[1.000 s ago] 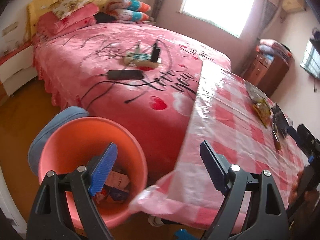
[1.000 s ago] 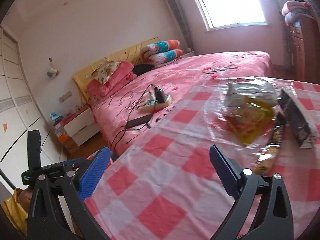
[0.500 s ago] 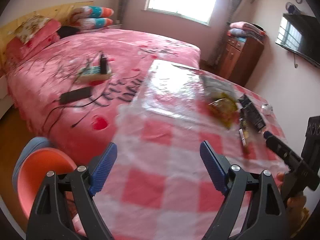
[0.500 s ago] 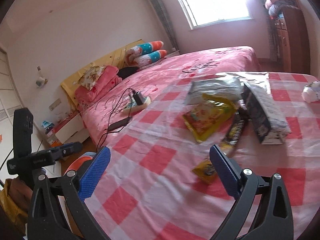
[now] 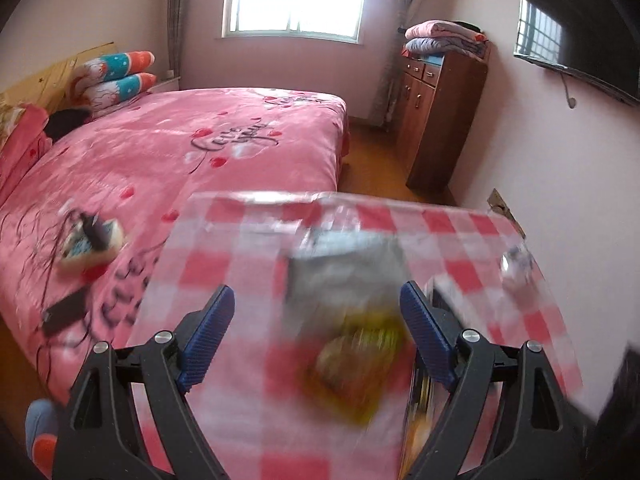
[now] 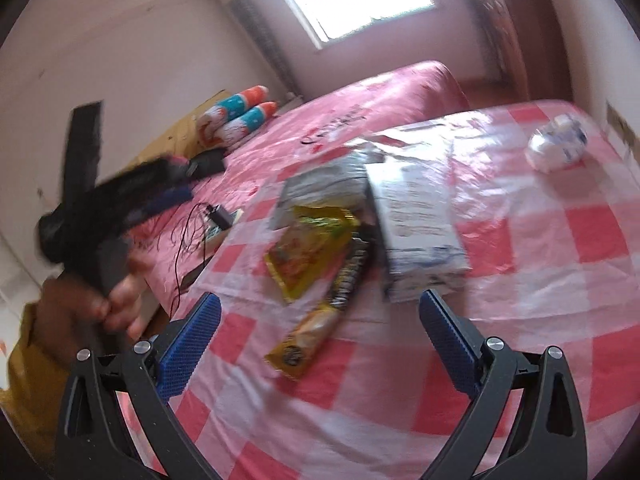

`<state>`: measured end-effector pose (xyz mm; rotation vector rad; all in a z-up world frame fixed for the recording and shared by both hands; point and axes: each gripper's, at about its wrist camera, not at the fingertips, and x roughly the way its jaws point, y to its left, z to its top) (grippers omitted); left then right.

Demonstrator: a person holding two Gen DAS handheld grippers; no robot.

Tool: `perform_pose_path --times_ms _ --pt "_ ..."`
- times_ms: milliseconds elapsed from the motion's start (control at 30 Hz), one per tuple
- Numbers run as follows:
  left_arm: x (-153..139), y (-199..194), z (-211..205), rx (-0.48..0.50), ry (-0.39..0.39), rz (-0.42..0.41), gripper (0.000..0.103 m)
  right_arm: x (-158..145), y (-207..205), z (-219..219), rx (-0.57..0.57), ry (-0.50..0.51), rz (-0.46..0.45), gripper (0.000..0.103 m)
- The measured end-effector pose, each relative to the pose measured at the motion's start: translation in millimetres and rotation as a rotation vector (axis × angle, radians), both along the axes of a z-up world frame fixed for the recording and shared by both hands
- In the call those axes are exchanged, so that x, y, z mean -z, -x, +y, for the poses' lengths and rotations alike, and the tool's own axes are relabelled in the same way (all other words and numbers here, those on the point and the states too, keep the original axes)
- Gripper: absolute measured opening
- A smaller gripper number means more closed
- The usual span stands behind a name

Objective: Collect trash
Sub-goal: 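Grasp the white printed packet with left tool while right tool grasps white bottle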

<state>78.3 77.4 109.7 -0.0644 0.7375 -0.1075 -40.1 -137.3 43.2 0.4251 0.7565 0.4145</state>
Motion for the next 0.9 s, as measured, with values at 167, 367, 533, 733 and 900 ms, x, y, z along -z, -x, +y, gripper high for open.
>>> perform_pose_path --times_ms 167,367,533,733,900 --pt "17.1 -83.2 -29.0 -0.025 -0.015 0.082 0.085 3.4 -11.4 -52.0 0.102 -0.101 0.099 0.098" --pt "55.3 -146.5 -39.7 -0.054 -0.036 0.207 0.080 1.6 -38.3 -117.2 0.212 -0.102 0.141 0.098" --pt "78.0 -170.8 -36.1 -0.076 0.003 0.293 0.074 14.1 -86.4 -173.7 0.330 -0.134 0.193 0.095" --pt "98.6 -179.7 -36.9 -0.063 0.044 0.352 0.066 26.7 -134.7 -186.8 0.351 -0.080 0.229 0.078" --pt "98.5 -174.8 -40.6 -0.030 0.028 0.335 0.063 27.9 -164.1 -170.2 0.303 -0.013 0.195 0.077"
